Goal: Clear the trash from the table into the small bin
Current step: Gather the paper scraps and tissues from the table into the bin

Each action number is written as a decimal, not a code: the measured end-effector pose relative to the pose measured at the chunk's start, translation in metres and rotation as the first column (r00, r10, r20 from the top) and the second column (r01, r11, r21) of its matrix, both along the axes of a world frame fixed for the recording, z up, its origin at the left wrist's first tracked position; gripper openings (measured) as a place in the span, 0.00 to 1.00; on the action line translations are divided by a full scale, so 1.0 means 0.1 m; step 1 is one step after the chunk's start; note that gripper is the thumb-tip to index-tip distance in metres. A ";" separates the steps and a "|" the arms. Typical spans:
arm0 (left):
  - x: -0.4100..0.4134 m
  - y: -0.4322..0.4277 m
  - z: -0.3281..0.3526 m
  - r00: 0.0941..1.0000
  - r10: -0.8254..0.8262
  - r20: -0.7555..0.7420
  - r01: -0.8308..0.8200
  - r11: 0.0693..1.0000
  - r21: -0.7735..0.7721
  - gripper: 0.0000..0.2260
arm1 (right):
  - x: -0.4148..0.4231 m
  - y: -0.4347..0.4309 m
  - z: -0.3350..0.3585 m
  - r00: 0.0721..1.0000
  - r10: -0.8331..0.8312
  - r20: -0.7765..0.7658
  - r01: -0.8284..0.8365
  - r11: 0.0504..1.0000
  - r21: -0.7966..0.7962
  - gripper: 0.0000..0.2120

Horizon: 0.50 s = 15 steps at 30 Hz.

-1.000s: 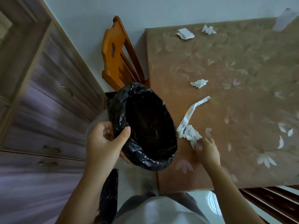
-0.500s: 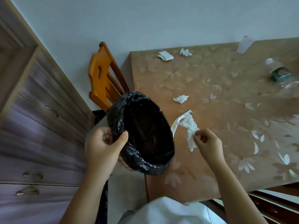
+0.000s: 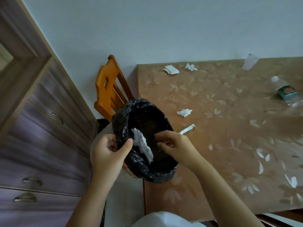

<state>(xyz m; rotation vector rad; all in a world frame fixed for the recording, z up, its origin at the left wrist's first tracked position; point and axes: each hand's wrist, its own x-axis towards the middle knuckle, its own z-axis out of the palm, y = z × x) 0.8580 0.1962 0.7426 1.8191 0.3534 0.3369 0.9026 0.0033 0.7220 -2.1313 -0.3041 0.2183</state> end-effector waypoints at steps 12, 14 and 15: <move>-0.02 0.00 -0.07 0.985 0.157 -0.068 -0.155 0.987 0.035 0.07 | 0.48 -0.69 -0.94 0.862 -0.488 -0.136 0.481 0.873 -0.084 0.03; -0.03 -0.01 -0.06 0.982 0.176 -0.074 -0.173 0.984 0.046 0.07 | 0.52 -0.66 -1.12 0.831 -0.527 -0.177 0.518 0.850 -0.094 0.03; -0.03 -0.01 -0.06 0.981 0.179 -0.080 -0.174 0.983 0.058 0.07 | 0.54 -0.64 -1.20 0.813 -0.550 -0.193 0.541 0.835 -0.098 0.03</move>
